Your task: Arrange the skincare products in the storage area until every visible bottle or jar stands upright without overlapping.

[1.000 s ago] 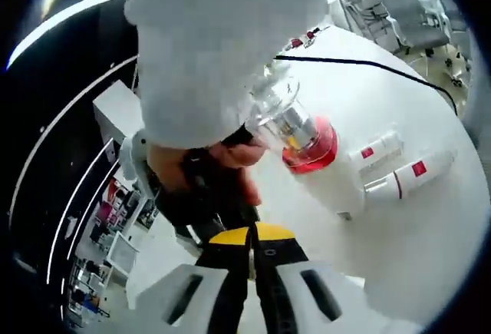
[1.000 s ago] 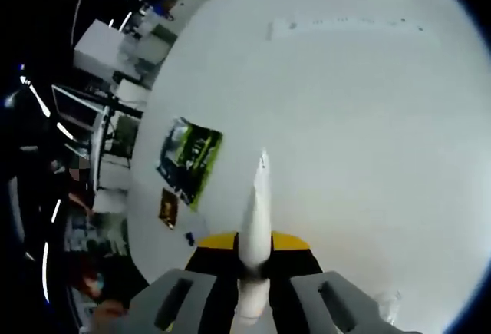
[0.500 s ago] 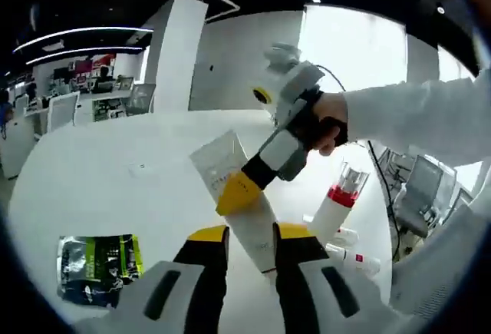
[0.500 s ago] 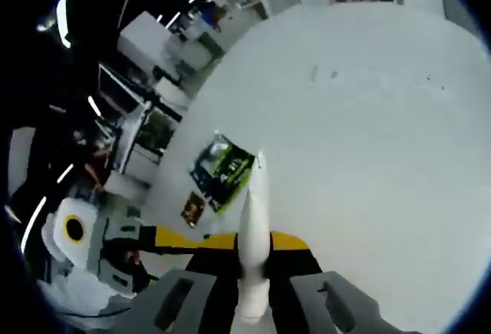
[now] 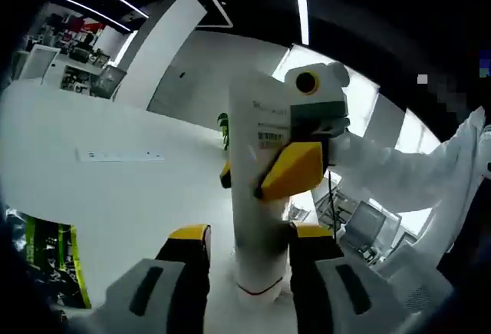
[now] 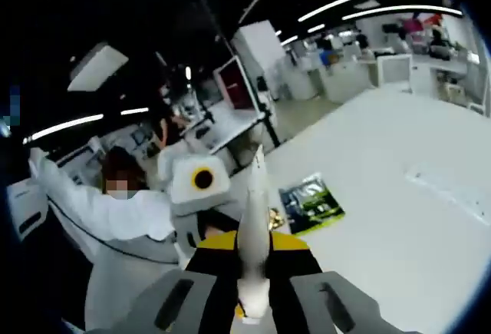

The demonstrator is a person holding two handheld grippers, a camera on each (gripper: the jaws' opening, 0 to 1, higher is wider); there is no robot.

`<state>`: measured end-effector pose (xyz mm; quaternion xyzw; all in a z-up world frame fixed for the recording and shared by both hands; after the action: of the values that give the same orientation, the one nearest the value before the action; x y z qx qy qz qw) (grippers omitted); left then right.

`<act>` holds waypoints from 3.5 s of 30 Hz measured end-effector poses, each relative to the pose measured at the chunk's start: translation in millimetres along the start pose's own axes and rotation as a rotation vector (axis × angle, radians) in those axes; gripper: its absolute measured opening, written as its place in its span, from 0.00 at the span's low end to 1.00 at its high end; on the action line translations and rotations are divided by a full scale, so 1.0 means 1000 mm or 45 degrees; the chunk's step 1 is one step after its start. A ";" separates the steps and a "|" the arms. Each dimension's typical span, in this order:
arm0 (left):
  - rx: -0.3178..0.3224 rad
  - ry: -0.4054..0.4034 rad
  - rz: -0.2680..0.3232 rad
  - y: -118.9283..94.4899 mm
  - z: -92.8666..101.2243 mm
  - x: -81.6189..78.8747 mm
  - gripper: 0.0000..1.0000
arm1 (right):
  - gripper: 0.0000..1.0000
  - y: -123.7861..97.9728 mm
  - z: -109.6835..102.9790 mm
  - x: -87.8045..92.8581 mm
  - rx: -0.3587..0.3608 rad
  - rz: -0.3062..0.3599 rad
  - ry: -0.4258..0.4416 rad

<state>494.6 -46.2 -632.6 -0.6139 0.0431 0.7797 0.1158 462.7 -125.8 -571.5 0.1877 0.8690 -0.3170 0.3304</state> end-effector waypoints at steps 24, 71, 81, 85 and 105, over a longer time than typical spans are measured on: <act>0.127 0.396 -0.221 0.006 0.061 0.015 0.20 | 0.09 -0.006 -0.022 0.038 -0.029 -0.216 -0.502; -0.025 0.521 -0.232 0.035 0.029 0.049 0.22 | 0.00 -0.013 -0.026 0.018 0.212 -0.903 -0.918; -0.018 0.570 -0.273 0.023 0.025 0.048 0.21 | 0.00 -0.003 -0.028 0.013 0.233 -0.929 -0.884; -0.017 0.578 -0.303 0.018 0.023 0.053 0.21 | 0.00 -0.001 -0.026 0.011 0.234 -0.923 -0.862; 0.018 0.531 -0.301 0.033 0.031 0.058 0.19 | 0.00 -0.013 -0.017 0.018 0.249 -0.979 -0.723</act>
<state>444.8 -64.5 -683.8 -0.7615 -0.0006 0.6168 0.1992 434.8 -121.7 -568.0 -0.2107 0.7171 -0.5350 0.3940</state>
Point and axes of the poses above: the point that each gripper's makers call its tool centre point, and the gripper's own axes: y roughly forward along the fingers, z roughly to its right, x roughly out of its underside, the point moved 7 cm from there along -y, roughly backward along the fingers, and after that the axes turned 14 degrees about y, right-handed, at the moved point
